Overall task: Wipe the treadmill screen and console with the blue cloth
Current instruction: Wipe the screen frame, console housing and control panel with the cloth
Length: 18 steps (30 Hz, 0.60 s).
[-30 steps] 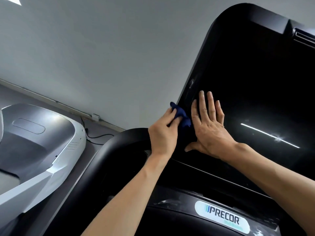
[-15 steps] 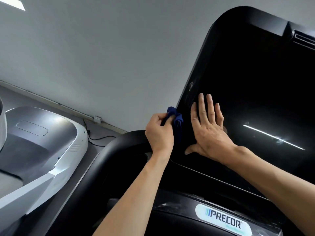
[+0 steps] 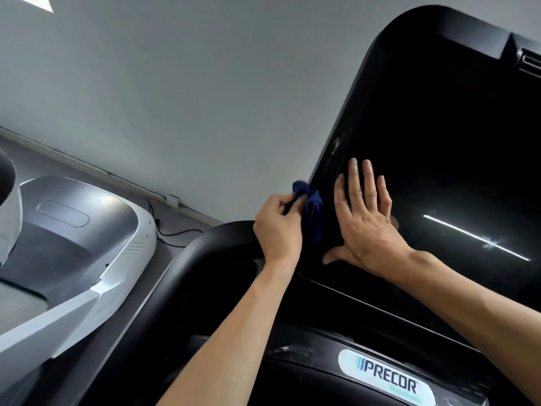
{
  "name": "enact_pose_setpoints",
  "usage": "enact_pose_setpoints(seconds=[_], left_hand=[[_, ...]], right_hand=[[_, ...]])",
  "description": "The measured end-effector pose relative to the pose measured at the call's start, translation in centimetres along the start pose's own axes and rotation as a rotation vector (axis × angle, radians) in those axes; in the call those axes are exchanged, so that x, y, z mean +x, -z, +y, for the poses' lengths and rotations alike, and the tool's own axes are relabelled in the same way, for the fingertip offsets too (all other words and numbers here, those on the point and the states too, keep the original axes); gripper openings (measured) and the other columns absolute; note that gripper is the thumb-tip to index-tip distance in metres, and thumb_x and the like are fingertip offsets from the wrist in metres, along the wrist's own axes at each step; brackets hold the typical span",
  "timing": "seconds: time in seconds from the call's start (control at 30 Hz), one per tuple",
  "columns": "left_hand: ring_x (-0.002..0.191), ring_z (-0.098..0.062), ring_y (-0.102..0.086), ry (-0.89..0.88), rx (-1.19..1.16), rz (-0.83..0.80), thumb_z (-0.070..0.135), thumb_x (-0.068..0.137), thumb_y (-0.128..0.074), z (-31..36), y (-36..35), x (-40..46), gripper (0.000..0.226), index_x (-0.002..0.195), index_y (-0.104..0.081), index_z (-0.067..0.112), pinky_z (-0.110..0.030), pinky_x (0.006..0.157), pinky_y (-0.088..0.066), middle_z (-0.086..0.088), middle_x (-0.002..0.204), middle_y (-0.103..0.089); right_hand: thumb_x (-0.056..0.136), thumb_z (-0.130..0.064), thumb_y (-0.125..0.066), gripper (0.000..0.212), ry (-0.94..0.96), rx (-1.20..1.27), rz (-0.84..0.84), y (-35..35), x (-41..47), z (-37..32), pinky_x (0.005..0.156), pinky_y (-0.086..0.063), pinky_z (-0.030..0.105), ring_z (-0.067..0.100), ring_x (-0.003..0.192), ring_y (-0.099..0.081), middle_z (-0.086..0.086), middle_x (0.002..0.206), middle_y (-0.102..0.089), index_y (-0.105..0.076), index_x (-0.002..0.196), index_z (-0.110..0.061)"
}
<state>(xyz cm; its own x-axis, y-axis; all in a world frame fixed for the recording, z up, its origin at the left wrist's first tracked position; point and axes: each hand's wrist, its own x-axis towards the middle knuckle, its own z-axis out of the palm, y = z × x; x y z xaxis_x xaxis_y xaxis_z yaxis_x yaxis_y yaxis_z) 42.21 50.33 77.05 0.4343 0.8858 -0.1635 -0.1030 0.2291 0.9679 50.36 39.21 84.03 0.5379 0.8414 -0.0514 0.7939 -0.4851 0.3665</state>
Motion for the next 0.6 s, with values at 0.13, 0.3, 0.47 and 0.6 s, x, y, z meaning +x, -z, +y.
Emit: enact_pose_setpoints(seconds=[0.13, 0.3, 0.47, 0.6], left_hand=[[0.099, -0.003, -0.072, 0.020, -0.001, -0.032, 0.011, 0.089, -0.078, -4.6, 4.1, -4.1, 0.009, 0.094, -0.075, 0.017, -0.019, 0.088, -0.054, 0.013, 0.098, -0.078], [0.113, -0.002, -0.067, -0.080, 0.084, -0.057, 0.006, 0.090, -0.074, -6.1, 5.0, -5.0, 0.014, 0.100, -0.072, 0.016, -0.023, 0.099, -0.052, 0.012, 0.117, -0.074], [0.083, -0.002, -0.070, -0.206, 0.147, -0.089, 0.017, 0.088, -0.078, 0.4, 0.2, 0.5, 0.009, 0.087, -0.069, 0.017, -0.023, 0.077, -0.053, 0.010, 0.087, -0.075], [0.072, -0.006, -0.068, -0.146, 0.096, -0.110, 0.024, 0.092, -0.074, 2.2, -1.2, 1.5, 0.011, 0.088, -0.067, 0.017, -0.016, 0.065, -0.049, 0.007, 0.076, -0.073]], right_hand=[[0.051, -0.085, -0.071, 0.157, 0.010, 0.007, -0.002, 0.0, 0.1, 0.3, 0.121, 0.004, 0.063, 0.043, 0.144, 0.035, 0.024, 0.157, 0.037, 0.011, 0.156, -0.001], [0.052, -0.085, -0.071, 0.157, 0.008, 0.012, -0.012, 0.0, 0.1, 0.1, 0.121, 0.002, 0.064, 0.044, 0.144, 0.035, 0.024, 0.156, 0.037, 0.012, 0.156, -0.001], [0.050, -0.079, -0.078, 0.158, 0.009, 0.018, -0.002, 0.2, 0.1, 0.1, 0.120, 0.003, 0.065, 0.045, 0.144, 0.034, 0.027, 0.157, 0.033, 0.008, 0.156, 0.001], [0.048, -0.078, -0.079, 0.159, -0.002, 0.009, -0.013, 0.3, -0.1, -0.1, 0.120, 0.006, 0.064, 0.046, 0.144, 0.034, 0.028, 0.158, 0.030, 0.006, 0.156, 0.001]])
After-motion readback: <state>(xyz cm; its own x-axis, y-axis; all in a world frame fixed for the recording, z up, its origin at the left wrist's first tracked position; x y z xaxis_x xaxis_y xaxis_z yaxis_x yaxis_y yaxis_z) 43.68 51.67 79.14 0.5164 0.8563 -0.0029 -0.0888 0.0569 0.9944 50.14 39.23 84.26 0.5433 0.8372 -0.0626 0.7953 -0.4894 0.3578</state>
